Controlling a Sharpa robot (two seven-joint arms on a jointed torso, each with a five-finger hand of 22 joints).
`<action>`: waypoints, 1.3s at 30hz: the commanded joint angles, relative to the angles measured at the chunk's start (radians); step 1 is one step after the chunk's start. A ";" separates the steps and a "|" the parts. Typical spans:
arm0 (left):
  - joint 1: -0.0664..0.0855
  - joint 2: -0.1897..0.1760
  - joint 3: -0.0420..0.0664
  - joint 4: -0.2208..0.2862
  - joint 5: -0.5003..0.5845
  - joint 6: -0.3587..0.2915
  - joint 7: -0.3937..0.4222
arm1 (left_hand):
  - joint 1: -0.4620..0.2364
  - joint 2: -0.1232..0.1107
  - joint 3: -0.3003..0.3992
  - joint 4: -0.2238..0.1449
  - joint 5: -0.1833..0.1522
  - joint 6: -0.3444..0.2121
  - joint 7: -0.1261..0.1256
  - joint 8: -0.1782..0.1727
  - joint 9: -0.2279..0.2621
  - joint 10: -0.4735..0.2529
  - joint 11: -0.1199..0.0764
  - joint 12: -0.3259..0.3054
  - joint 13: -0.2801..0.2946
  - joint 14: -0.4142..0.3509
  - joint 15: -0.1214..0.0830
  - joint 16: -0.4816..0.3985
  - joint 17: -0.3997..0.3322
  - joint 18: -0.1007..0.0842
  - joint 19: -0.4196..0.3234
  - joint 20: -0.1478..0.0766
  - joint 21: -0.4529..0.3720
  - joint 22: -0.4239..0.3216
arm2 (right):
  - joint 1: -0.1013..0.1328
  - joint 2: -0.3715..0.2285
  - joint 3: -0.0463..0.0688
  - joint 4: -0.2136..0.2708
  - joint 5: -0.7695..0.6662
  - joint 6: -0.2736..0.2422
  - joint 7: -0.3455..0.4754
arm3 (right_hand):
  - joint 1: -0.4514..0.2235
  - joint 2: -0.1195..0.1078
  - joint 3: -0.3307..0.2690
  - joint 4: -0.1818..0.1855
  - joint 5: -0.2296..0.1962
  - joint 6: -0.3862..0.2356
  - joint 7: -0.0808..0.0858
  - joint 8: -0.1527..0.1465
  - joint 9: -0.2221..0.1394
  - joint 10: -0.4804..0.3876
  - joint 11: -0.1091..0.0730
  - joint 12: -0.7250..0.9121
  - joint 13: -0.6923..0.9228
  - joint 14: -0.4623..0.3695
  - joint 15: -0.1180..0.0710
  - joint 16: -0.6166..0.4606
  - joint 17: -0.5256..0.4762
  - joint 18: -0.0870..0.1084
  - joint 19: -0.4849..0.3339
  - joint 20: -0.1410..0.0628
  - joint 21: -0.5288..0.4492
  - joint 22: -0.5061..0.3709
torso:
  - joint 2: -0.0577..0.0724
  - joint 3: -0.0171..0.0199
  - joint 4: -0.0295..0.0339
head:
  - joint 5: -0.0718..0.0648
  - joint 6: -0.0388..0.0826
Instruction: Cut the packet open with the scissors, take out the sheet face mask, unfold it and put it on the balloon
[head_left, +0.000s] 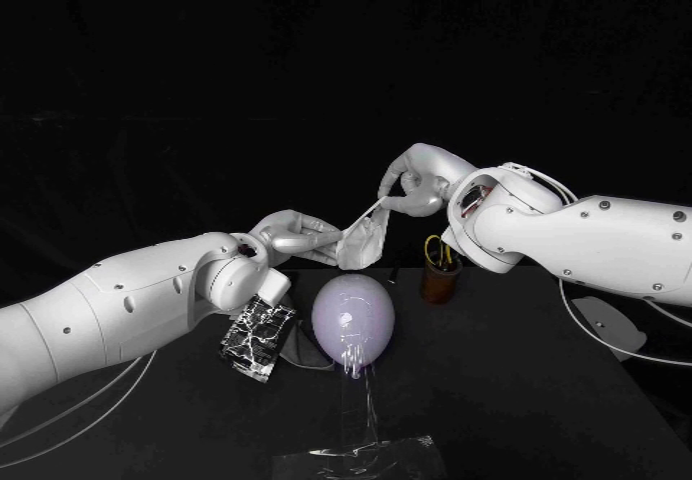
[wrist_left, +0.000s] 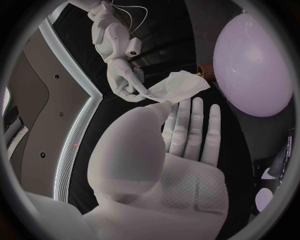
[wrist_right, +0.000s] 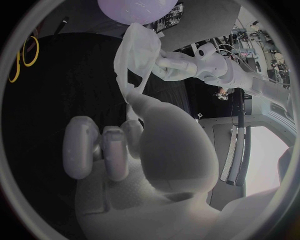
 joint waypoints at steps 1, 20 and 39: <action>0.000 0.000 0.000 -0.001 0.030 0.016 -0.008 | -0.014 -0.004 -0.005 0.011 0.006 0.002 0.006 0.007 0.048 0.011 0.001 -0.001 -0.001 0.009 -0.005 -0.006 0.002 0.017 0.002 0.002 -0.003 -0.001 | 0.001 -0.001 0.001 0.001 -0.011 -0.001 -0.001 | -0.002 0.011 0.006 0.000 0.002 0.006 0.000 0.002 0.001 0.053 -0.026 0.007 0.119 0.104 -0.006 0.004 0.263 -0.017 0.039 -0.001 0.004 0.208 | 0.000 0.0000 -0.0002 | 0.000 -0.001; 0.000 0.003 0.000 0.004 0.044 -0.004 -0.015 | 0.024 -0.063 -0.043 -0.026 0.006 0.028 -0.026 0.050 0.085 0.051 -0.018 0.002 0.000 0.030 -0.017 -0.004 0.016 0.027 0.008 0.000 -0.008 -0.001 | 0.001 0.003 0.001 0.004 -0.011 0.001 -0.001 | -0.002 0.010 0.006 -0.001 0.002 0.006 -0.001 0.002 0.001 0.053 -0.026 0.007 0.119 0.104 -0.006 0.004 0.263 -0.018 0.040 -0.001 0.005 0.208 | 0.000 -0.0001 -0.0002 | 0.000 -0.003; 0.000 0.001 0.000 0.005 0.082 -0.012 -0.016 | -0.044 -0.016 -0.043 0.049 0.006 0.013 -0.034 0.063 0.107 0.061 -0.008 -0.003 0.000 0.030 -0.014 -0.012 0.023 0.025 0.013 0.002 -0.010 -0.001 | 0.001 -0.001 0.001 0.004 -0.011 0.004 -0.001 | -0.002 0.010 0.006 -0.001 0.002 0.006 -0.001 0.002 0.001 0.053 -0.026 0.007 0.119 0.104 -0.006 0.004 0.263 -0.018 0.040 -0.001 0.005 0.208 | 0.000 0.0000 0.0001 | 0.001 -0.001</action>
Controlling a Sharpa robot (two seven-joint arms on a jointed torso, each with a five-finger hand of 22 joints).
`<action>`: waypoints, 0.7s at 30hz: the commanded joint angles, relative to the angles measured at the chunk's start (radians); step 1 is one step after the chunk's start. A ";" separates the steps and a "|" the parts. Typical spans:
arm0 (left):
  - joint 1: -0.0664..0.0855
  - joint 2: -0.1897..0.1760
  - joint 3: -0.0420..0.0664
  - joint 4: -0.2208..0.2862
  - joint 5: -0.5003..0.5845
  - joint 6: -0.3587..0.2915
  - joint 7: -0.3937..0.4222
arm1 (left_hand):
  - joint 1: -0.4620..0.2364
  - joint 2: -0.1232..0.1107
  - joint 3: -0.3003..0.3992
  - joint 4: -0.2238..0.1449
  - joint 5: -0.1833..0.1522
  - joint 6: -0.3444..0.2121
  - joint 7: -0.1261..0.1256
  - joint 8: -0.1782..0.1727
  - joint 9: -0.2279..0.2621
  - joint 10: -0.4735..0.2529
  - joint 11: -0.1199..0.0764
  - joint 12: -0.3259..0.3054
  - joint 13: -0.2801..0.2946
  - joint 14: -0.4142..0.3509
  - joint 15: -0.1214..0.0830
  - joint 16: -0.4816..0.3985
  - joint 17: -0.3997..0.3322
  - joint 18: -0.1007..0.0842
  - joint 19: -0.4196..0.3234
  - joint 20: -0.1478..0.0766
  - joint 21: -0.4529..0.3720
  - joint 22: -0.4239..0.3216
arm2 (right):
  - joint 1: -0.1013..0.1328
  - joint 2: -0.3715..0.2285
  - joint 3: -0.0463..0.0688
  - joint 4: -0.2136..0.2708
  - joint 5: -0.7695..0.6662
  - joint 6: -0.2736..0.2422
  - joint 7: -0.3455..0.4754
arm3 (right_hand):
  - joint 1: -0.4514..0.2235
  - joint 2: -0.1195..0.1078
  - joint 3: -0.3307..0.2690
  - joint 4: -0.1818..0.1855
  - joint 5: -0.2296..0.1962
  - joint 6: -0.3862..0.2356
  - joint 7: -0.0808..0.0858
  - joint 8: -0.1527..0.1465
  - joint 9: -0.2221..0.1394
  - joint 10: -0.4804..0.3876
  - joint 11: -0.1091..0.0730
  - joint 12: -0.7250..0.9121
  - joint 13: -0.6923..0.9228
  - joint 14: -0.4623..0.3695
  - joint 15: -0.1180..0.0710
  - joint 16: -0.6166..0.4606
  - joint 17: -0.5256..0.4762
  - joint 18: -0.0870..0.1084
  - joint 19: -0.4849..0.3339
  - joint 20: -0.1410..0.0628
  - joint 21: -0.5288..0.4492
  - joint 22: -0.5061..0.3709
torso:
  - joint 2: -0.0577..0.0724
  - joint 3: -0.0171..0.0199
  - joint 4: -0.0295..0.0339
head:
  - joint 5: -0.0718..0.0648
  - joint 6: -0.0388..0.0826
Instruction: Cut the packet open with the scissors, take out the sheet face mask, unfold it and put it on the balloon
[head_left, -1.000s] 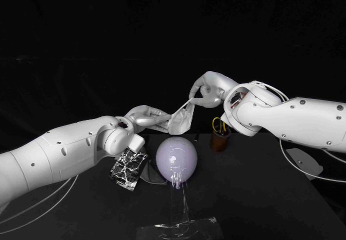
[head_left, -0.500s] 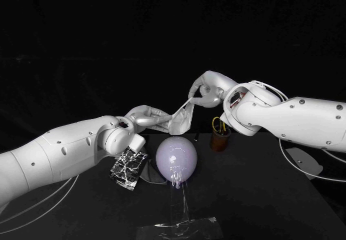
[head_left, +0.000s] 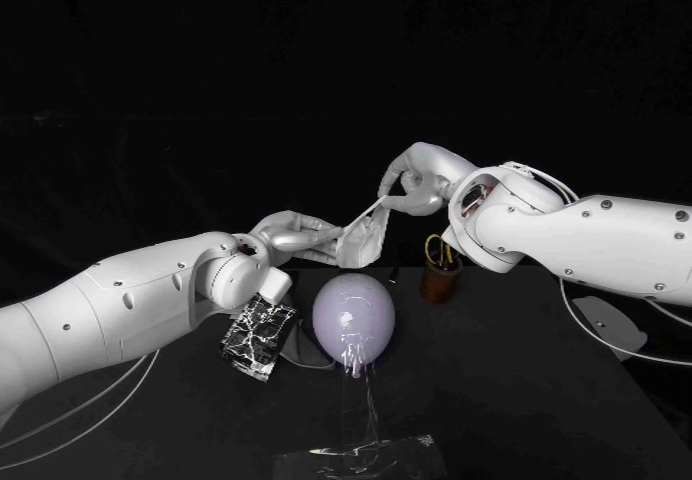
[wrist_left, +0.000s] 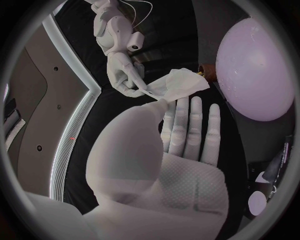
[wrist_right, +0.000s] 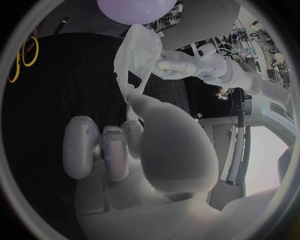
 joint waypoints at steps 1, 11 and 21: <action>0.000 0.001 0.001 0.002 0.020 0.001 0.003 | -0.025 0.004 -0.010 0.019 0.001 0.007 -0.009 0.013 0.080 0.014 0.003 0.001 0.003 0.011 0.002 -0.001 0.005 0.009 0.006 0.002 -0.006 -0.001 | 0.001 -0.001 0.001 0.000 -0.010 0.005 0.000 | -0.002 0.010 0.007 0.000 0.003 0.008 0.001 0.002 0.001 0.053 -0.026 0.003 0.119 0.106 -0.008 0.004 0.263 -0.018 0.042 -0.003 0.005 0.208 | 0.000 0.0000 -0.0002 | 0.000 0.001; 0.000 0.002 0.001 0.004 0.012 0.011 -0.005 | 0.047 -0.055 -0.010 -0.035 0.002 0.013 -0.016 0.026 0.094 0.022 -0.013 0.001 0.003 0.017 -0.007 0.000 0.015 0.011 0.010 0.001 -0.008 -0.001 | 0.001 0.000 0.001 0.000 -0.010 0.004 0.001 | -0.002 0.010 0.007 0.000 0.003 0.008 0.001 0.002 0.001 0.053 -0.026 0.003 0.119 0.106 -0.008 0.004 0.263 -0.018 0.042 -0.003 0.005 0.208 | 0.001 -0.0002 0.0001 | -0.002 0.000; 0.000 0.002 0.001 0.004 0.015 0.013 -0.005 | 0.058 -0.037 0.010 -0.038 0.002 -0.007 0.004 0.017 0.096 0.007 -0.004 -0.011 -0.001 0.004 0.001 -0.011 0.015 0.010 0.008 0.002 -0.010 -0.001 | 0.001 0.001 0.001 0.000 -0.010 0.006 0.001 | -0.004 0.009 0.010 -0.002 0.003 0.008 0.001 0.003 0.002 0.053 -0.026 0.003 0.119 0.106 -0.008 0.004 0.263 -0.017 0.041 -0.003 0.004 0.208 | 0.001 -0.0004 0.0003 | 0.000 -0.001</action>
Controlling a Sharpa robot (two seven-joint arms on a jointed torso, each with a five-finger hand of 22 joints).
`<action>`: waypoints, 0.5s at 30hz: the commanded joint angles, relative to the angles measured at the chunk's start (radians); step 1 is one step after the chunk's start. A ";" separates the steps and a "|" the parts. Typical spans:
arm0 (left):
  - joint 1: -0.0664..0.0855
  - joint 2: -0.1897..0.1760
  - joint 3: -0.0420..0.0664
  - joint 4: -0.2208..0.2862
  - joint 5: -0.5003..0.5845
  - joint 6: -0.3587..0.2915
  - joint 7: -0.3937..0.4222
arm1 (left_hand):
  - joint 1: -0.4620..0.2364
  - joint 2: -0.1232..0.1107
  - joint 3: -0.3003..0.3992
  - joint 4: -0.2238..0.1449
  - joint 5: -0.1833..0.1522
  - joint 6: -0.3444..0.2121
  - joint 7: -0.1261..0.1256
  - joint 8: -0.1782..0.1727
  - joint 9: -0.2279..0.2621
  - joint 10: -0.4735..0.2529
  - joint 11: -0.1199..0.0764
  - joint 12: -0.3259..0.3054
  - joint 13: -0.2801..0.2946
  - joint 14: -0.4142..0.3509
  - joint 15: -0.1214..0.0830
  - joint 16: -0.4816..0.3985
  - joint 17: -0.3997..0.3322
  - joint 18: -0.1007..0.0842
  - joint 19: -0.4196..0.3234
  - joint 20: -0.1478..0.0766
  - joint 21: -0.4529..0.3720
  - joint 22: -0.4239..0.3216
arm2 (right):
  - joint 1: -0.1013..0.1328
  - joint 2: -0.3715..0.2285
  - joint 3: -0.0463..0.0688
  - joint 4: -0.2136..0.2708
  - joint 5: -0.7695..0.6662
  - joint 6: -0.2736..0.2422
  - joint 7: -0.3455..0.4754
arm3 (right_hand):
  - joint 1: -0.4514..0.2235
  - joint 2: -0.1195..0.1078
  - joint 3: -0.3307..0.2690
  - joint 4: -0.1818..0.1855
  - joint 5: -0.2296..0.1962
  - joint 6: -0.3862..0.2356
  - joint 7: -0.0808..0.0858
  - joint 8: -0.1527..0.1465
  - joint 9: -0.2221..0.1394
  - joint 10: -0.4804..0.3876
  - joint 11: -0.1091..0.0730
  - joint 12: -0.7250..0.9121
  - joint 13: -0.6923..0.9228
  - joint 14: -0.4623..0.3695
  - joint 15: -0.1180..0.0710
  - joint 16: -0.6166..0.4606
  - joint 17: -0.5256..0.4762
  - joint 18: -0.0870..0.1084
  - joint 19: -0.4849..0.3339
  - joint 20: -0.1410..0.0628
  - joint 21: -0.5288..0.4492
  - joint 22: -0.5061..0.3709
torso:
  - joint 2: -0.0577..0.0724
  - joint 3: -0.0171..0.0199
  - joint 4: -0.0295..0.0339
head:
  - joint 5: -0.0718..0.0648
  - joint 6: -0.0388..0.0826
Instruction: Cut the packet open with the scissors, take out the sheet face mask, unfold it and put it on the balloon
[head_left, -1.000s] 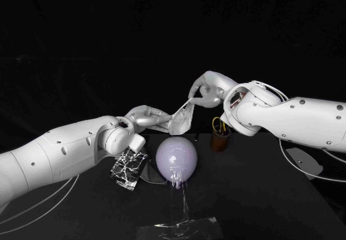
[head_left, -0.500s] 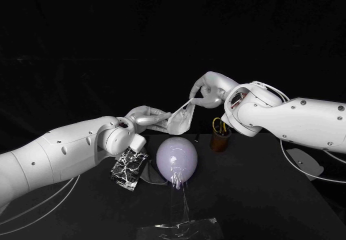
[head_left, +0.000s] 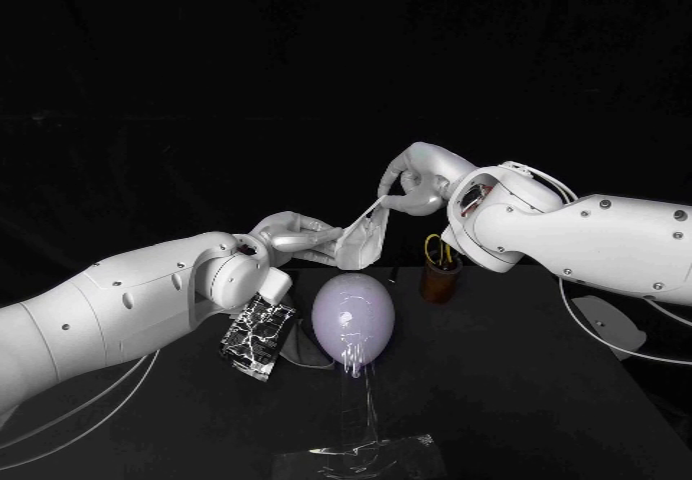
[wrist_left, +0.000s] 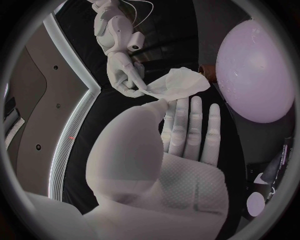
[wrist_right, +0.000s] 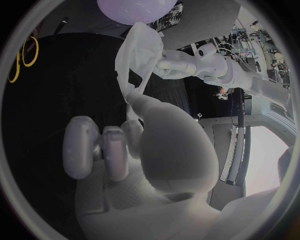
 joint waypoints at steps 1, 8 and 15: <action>0.001 0.002 0.001 0.003 0.010 0.009 0.003 | 0.008 0.011 0.007 0.000 0.003 -0.003 0.007 -0.007 0.017 -0.008 0.004 -0.008 -0.002 -0.007 0.002 -0.005 0.001 0.011 0.005 -0.002 -0.006 -0.001 | 0.001 0.000 0.001 0.001 -0.010 0.006 0.001 | -0.004 0.009 0.006 0.002 0.003 0.008 0.000 0.003 0.002 0.053 -0.026 0.005 0.119 0.106 -0.008 0.003 0.263 -0.017 0.039 -0.001 0.004 0.207 | 0.000 -0.0001 -0.0001 | 0.001 0.000; 0.001 0.000 0.001 0.003 0.025 0.001 0.004 | 0.012 0.028 0.041 -0.013 0.003 -0.029 0.032 -0.011 0.026 -0.031 0.011 -0.016 -0.004 -0.011 0.006 -0.013 0.001 0.009 0.005 -0.002 -0.006 0.000 | 0.001 -0.007 0.001 0.004 -0.010 0.009 0.003 | -0.004 0.009 0.006 0.002 0.003 0.008 0.000 0.003 0.002 0.053 -0.026 0.005 0.119 0.106 -0.008 0.003 0.263 -0.017 0.039 -0.001 0.004 0.207 | 0.000 -0.0001 -0.0001 | 0.002 0.000; 0.000 -0.004 0.001 0.003 0.047 -0.004 0.007 | -0.004 0.029 0.059 -0.016 0.003 -0.031 0.022 -0.005 0.036 -0.026 0.013 -0.011 -0.002 -0.007 0.007 -0.014 0.002 0.008 0.005 -0.002 -0.005 0.001 | 0.000 -0.021 0.000 0.005 -0.010 0.009 0.004 | -0.004 0.009 0.006 0.002 0.003 0.008 0.000 0.003 0.002 0.053 -0.026 0.005 0.119 0.106 -0.008 0.003 0.263 -0.017 0.039 -0.001 0.004 0.207 | -0.001 0.0003 -0.0007 | 0.003 0.001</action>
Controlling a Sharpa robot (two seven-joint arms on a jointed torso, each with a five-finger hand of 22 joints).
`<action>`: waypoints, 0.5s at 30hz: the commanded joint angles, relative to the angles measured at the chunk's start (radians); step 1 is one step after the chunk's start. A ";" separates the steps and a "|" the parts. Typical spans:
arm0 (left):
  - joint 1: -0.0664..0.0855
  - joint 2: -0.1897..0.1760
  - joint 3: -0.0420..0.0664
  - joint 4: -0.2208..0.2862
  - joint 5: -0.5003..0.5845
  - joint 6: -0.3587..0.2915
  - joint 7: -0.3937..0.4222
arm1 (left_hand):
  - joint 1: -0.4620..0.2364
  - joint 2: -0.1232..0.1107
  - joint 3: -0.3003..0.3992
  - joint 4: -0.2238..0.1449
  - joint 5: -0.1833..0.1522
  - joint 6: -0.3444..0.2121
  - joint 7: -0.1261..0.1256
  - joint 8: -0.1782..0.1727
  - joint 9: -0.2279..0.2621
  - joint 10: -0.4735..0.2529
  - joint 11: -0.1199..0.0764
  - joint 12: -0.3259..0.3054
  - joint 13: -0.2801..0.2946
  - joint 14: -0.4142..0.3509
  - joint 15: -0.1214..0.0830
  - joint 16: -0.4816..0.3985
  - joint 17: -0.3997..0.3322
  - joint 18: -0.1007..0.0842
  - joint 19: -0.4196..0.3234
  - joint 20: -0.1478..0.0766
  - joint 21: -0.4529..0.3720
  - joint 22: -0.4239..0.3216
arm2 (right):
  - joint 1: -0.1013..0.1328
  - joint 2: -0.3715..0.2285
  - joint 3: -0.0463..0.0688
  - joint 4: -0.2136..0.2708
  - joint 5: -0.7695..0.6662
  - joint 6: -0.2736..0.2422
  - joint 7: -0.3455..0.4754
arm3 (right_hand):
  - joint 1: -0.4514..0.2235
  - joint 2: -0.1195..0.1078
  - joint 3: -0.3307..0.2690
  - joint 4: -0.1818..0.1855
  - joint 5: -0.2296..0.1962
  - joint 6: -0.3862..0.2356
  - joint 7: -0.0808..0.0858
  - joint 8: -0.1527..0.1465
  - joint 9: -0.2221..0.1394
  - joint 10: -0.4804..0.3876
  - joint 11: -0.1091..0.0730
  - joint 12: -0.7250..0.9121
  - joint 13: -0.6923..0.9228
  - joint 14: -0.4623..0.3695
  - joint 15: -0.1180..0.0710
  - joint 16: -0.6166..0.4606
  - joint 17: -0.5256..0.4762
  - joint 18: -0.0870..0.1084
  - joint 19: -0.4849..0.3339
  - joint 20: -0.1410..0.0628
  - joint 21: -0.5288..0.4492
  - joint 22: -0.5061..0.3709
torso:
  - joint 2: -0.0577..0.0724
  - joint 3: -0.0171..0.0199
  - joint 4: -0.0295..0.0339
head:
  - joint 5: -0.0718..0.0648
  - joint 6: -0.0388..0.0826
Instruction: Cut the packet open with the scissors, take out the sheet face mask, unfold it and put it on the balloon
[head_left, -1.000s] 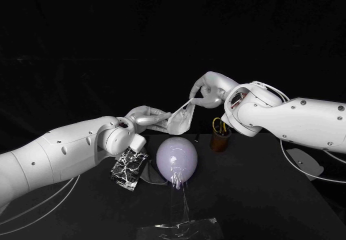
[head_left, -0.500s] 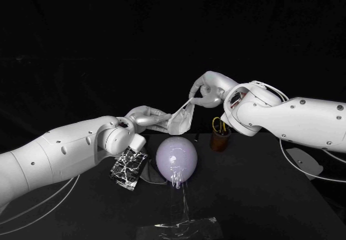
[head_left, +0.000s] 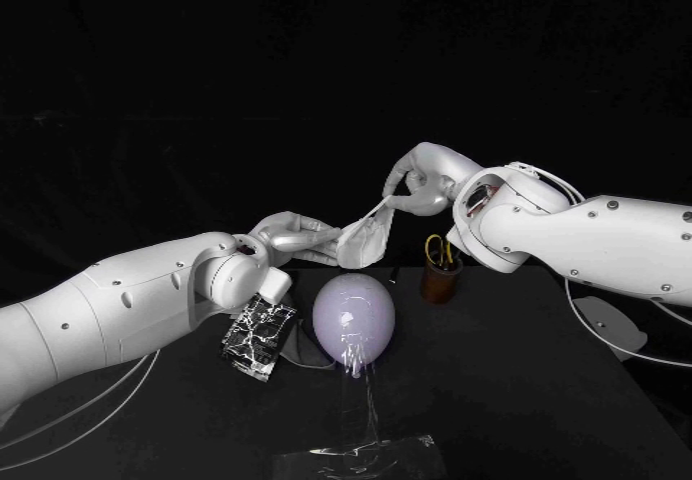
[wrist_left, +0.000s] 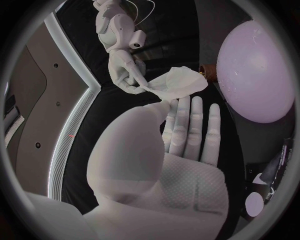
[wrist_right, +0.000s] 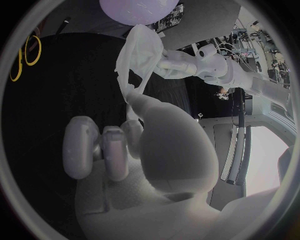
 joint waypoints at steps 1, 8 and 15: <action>0.000 -0.001 0.001 0.002 0.036 -0.002 0.007 | -0.011 0.000 0.016 -0.010 0.003 0.000 -0.009 0.008 0.003 0.000 0.002 0.004 0.001 -0.003 0.004 -0.007 0.001 0.009 0.005 -0.002 -0.005 0.001 | 0.000 -0.007 0.000 0.001 -0.010 0.008 0.003 | -0.004 0.009 0.006 0.002 0.005 0.005 0.001 0.003 0.001 0.053 -0.026 0.007 0.119 0.106 -0.008 0.004 0.263 -0.017 0.039 -0.001 0.004 0.207 | 0.000 0.0002 -0.0006 | 0.001 0.001; 0.000 -0.004 0.001 0.003 0.051 0.000 0.004 | -0.017 -0.003 0.020 -0.012 0.003 0.001 -0.014 0.011 0.006 0.002 0.001 0.005 0.002 -0.003 0.004 -0.008 0.002 0.009 0.002 -0.003 -0.006 0.001 | -0.002 -0.016 0.000 0.000 -0.010 0.006 0.003 | -0.004 0.009 0.006 0.002 0.005 0.005 0.001 0.003 0.001 0.053 -0.026 0.007 0.119 0.106 -0.008 0.004 0.263 -0.017 0.039 -0.001 0.004 0.207 | 0.000 0.0003 -0.0005 | 0.001 0.000; 0.000 -0.003 0.001 0.006 0.048 0.003 0.001 | -0.018 -0.009 0.027 -0.021 0.003 0.002 -0.014 0.013 0.010 0.003 -0.001 0.005 0.003 -0.002 0.002 -0.009 0.003 0.009 0.000 -0.003 -0.007 0.000 | -0.003 -0.017 0.000 0.000 -0.011 0.001 0.005 | -0.006 0.008 0.008 0.001 0.005 0.005 0.000 0.004 0.001 0.054 -0.026 0.007 0.120 0.106 -0.008 0.004 0.263 -0.018 0.040 -0.001 0.006 0.208 | 0.001 -0.0001 -0.0003 | 0.000 0.001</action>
